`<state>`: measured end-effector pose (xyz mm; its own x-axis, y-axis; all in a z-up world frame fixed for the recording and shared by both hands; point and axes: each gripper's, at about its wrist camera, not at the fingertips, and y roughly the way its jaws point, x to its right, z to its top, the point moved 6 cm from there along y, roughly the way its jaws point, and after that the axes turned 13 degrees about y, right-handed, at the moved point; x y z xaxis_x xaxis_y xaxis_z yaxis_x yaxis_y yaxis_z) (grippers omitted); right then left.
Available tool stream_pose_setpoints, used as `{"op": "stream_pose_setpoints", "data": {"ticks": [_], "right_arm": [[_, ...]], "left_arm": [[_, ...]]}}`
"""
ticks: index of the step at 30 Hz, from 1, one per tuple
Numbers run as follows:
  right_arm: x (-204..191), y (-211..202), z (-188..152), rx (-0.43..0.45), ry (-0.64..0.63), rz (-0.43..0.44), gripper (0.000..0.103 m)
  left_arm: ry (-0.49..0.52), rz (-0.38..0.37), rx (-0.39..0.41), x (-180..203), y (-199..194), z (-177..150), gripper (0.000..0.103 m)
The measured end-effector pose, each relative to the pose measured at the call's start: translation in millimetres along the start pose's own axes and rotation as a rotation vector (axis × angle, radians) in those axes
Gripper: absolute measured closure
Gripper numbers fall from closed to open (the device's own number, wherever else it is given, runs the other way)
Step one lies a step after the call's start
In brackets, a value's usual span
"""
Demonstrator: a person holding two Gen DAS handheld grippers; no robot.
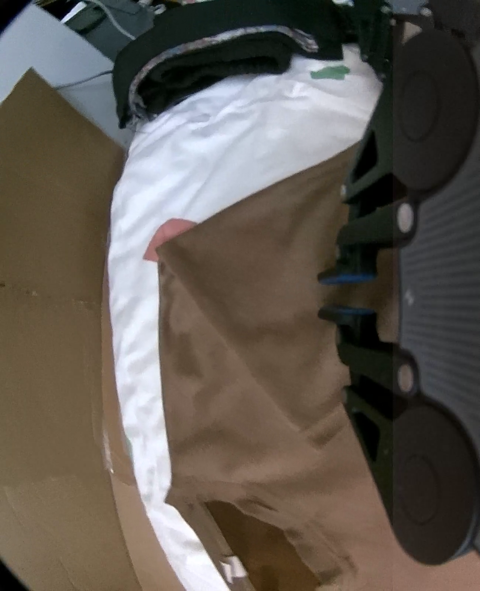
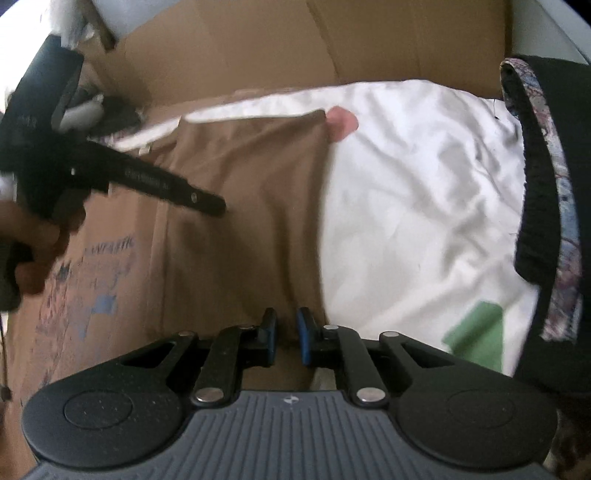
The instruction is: Fold clothes
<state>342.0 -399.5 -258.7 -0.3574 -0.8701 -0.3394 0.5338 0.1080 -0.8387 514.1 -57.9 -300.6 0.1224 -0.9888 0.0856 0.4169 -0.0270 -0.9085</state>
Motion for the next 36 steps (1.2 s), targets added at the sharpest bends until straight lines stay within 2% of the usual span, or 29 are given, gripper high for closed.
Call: {"op": "stream_pose_setpoints", "data": {"ticks": [3,7,9,11,13,16,17,20,27,30,36], "right_arm": [[-5,-12,-3,-0.023,-0.008,-0.014,0.083],[-12,-39,16,-0.004,0.104,0.013,0.081],[-20,-53,26,0.011,0.120,0.016,0.069],[-29,-67,36,0.022,0.127,0.020,0.061],[-38,-80,44,0.019,0.133,0.027,0.058],[-47,-101,57,0.012,0.135,0.039,0.044],[-49,-108,62,0.016,0.139,0.035,0.038],[-51,-129,77,0.016,0.165,0.027,0.030],[-56,-181,95,0.034,0.209,0.003,0.022],[-64,-205,102,0.048,0.216,0.001,0.017],[-91,-257,113,0.073,0.199,-0.003,0.003]], "left_arm": [[-0.008,0.000,0.010,-3,-13,2,0.088],[-0.022,0.000,0.018,-12,-35,5,0.079],[-0.036,0.008,0.024,-19,-49,8,0.070],[-0.070,0.010,0.036,-29,-65,12,0.052],[-0.092,0.023,0.047,-38,-82,17,0.043],[-0.147,0.039,0.054,-52,-108,23,0.029],[-0.170,0.039,0.056,-57,-116,24,0.027],[-0.206,0.046,0.054,-69,-141,28,0.023],[-0.235,0.066,0.073,-86,-209,33,0.011],[-0.272,0.112,0.075,-95,-240,27,0.008],[-0.402,0.146,0.075,-116,-295,-3,0.003]]}}
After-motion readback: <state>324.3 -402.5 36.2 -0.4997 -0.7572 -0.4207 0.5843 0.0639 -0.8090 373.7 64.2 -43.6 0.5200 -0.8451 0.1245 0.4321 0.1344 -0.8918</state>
